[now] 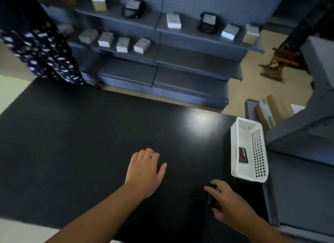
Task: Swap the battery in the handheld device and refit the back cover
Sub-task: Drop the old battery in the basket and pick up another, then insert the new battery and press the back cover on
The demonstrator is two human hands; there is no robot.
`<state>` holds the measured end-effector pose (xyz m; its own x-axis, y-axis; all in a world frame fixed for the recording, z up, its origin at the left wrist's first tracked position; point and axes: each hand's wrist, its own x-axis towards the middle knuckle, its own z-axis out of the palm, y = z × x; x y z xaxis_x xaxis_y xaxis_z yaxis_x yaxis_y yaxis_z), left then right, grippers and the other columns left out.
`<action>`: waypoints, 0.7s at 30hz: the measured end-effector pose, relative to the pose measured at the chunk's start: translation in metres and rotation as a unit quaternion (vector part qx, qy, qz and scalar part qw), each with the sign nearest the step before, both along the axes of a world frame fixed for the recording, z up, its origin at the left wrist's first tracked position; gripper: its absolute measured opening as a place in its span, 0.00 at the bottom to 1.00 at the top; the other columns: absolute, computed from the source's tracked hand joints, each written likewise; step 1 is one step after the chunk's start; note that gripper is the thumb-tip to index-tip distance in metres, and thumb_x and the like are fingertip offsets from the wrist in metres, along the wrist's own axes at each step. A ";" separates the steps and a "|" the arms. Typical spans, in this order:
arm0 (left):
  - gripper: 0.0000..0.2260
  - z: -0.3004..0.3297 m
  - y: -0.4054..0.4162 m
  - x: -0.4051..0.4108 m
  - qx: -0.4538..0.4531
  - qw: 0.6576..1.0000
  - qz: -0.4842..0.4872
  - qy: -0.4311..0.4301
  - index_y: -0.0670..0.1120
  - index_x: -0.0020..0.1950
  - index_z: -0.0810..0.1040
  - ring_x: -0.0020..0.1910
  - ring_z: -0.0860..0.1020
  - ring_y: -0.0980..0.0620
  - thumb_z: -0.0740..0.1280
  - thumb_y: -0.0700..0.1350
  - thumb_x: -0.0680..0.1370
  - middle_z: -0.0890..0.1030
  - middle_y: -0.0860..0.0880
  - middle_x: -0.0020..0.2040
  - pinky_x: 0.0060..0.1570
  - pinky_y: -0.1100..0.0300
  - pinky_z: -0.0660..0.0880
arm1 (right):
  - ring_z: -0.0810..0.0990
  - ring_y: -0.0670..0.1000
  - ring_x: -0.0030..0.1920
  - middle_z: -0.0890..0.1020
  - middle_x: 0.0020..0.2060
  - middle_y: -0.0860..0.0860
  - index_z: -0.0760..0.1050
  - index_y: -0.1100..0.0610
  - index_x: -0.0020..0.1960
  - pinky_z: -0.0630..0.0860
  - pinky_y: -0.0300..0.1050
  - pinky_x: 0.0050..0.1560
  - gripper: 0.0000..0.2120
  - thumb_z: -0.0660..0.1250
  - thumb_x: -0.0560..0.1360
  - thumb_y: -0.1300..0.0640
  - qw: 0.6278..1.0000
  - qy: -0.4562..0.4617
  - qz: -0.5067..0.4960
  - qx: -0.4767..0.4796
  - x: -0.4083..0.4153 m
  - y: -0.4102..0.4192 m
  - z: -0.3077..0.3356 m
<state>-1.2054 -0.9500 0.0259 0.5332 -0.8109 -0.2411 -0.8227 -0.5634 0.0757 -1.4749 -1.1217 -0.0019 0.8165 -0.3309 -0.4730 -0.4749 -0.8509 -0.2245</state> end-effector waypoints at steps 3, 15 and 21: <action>0.27 0.012 0.040 0.012 -0.017 0.999 0.045 0.001 0.50 0.74 0.71 0.65 0.74 0.49 0.48 0.63 0.84 0.75 0.51 0.67 0.70 0.52 0.69 | 0.72 0.52 0.70 0.67 0.71 0.50 0.70 0.49 0.74 0.80 0.44 0.59 0.34 0.67 0.69 0.47 0.997 -0.013 0.073 -0.007 0.059 0.020 0.020; 0.24 0.055 0.271 0.121 -0.081 0.976 0.192 0.060 0.55 0.75 0.69 0.69 0.72 0.54 0.55 0.64 0.82 0.74 0.55 0.70 0.74 0.53 0.65 | 0.71 0.48 0.60 0.68 0.61 0.48 0.69 0.50 0.67 0.78 0.39 0.54 0.23 0.67 0.74 0.46 0.950 -0.072 0.297 -0.062 0.297 0.196 0.099; 0.25 0.061 0.399 0.206 -0.130 0.956 0.259 0.038 0.54 0.75 0.69 0.69 0.72 0.52 0.54 0.64 0.83 0.74 0.54 0.69 0.73 0.54 0.65 | 0.71 0.48 0.60 0.68 0.61 0.48 0.70 0.50 0.67 0.77 0.37 0.52 0.24 0.68 0.73 0.45 0.927 -0.072 0.359 -0.083 0.415 0.319 0.105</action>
